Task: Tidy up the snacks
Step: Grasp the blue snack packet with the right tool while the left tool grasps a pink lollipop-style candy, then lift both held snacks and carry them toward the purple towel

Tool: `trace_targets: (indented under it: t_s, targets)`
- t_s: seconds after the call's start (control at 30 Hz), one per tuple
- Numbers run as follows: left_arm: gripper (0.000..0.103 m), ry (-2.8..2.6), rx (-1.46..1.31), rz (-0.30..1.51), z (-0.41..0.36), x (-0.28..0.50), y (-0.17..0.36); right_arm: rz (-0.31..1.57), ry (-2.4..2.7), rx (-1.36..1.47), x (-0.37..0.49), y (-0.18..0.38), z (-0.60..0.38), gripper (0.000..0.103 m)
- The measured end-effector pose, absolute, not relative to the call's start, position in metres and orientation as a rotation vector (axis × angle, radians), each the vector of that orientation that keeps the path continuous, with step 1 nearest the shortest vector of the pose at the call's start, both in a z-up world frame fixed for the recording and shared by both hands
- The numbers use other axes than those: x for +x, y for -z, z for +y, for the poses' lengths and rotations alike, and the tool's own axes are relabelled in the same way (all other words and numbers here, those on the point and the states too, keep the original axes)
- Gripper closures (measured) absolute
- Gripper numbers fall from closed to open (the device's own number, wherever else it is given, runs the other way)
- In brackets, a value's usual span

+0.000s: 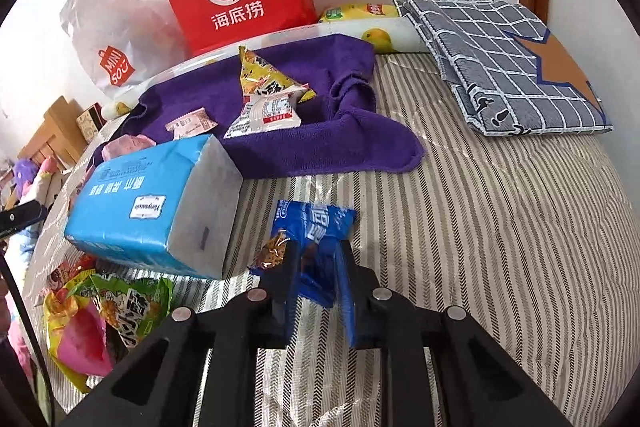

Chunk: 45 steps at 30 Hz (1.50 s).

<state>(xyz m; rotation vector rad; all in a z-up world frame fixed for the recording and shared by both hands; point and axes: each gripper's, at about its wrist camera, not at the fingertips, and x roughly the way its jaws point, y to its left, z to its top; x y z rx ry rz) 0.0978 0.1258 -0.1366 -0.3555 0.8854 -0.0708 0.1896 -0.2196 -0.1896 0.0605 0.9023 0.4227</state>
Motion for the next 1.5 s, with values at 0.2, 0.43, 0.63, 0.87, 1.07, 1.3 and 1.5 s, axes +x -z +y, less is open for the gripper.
trace_targets:
  t_s: [0.2,0.43,0.63,0.87,1.07,1.3,1.5]
  targets:
    - [0.038,0.06,-0.348,0.887,0.128,0.092,0.137,0.924,-0.408,0.105,0.205,0.198,-0.214,0.054]
    - [0.038,0.025,-0.367,0.89,0.144,0.085,0.14,0.894,-0.389,0.048,0.207,0.204,-0.2,0.046]
    - [0.038,0.033,-0.363,0.909,0.148,0.078,0.146,0.877,-0.332,-0.024,0.205,0.207,-0.193,0.056]
    - [0.038,0.1,-0.309,0.957,0.135,0.067,0.163,0.885,-0.318,-0.004,0.189,0.206,-0.203,0.06]
    - [0.038,0.158,-0.29,1.015,0.124,0.053,0.186,0.878,-0.306,-0.025,0.164,0.206,-0.209,0.06]
    - [0.044,0.099,-0.135,0.95,0.1,0.027,0.192,0.867,-0.31,-0.007,0.147,0.205,-0.213,0.06]
    - [0.081,-0.007,-0.054,0.931,0.099,0.037,0.192,0.839,-0.298,-0.027,0.145,0.198,-0.206,0.06]
